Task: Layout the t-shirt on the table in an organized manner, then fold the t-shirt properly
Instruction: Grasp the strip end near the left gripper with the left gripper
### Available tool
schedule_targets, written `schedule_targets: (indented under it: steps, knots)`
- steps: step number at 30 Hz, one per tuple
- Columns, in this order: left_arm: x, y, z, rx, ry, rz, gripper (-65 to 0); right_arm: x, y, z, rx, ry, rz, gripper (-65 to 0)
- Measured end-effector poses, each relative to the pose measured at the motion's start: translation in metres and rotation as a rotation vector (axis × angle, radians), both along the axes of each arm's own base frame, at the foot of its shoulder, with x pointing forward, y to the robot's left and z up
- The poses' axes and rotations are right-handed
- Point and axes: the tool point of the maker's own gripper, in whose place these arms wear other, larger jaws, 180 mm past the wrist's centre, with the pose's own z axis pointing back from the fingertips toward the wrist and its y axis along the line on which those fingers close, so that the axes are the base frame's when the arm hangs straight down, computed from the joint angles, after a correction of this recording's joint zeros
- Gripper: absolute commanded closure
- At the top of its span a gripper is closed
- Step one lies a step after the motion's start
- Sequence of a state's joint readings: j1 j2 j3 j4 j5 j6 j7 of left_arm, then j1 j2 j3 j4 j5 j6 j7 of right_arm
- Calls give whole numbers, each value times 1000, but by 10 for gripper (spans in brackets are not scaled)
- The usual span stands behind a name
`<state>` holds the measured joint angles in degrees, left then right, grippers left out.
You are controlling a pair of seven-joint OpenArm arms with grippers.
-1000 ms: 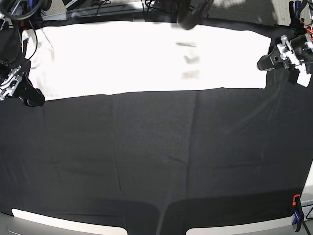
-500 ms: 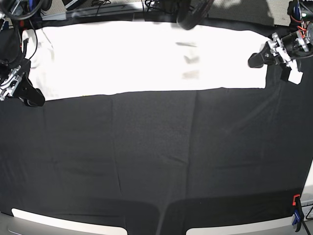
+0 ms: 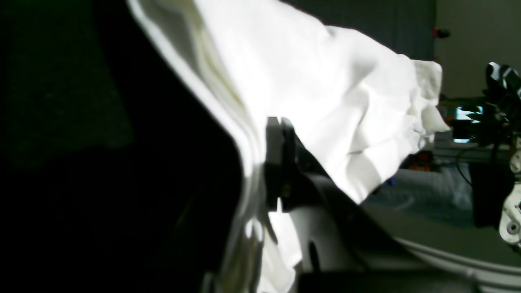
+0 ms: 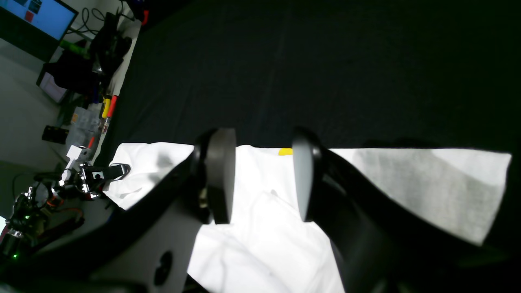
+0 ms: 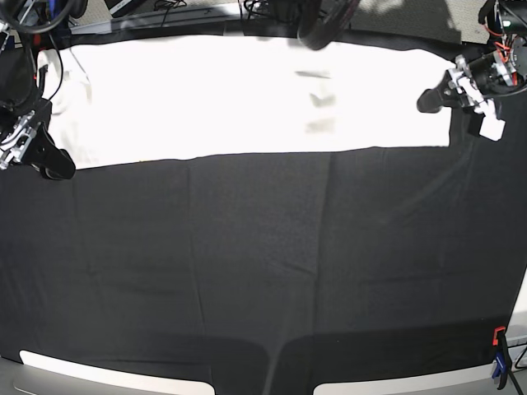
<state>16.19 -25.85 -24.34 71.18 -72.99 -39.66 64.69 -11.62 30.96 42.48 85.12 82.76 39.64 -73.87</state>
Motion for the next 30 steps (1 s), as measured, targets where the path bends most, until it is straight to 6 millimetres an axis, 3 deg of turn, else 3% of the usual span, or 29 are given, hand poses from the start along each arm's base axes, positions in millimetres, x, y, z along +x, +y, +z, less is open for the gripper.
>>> schedule_targets:
  steps: [6, 13, 16, 21, 27, 30]
  knots:
    - [22, 31, 8, 142, -32, -31, 0, 0, 0, 0, 0, -1, 0, -216]
    - [55, 61, 34, 250, -90, -55, 0, 0, 0, 0, -1, 1, 1, -216]
    - [59, 74, 41, 273, -33, -60, 0, 0, 0, 0, 0, 0, 1, -216]
    - [57, 50, 57, 144, -42, -108, 0, 0, 0, 0, 0, 1, 1, -216]
    - [67, 18, 81, 214, -162, -202, 0, 0, 1, 0, 2, -1, 2, -216]
    - [70, -8, 102, 258, -259, -258, 0, 0, 1, 0, 4, -2, 2, -216]
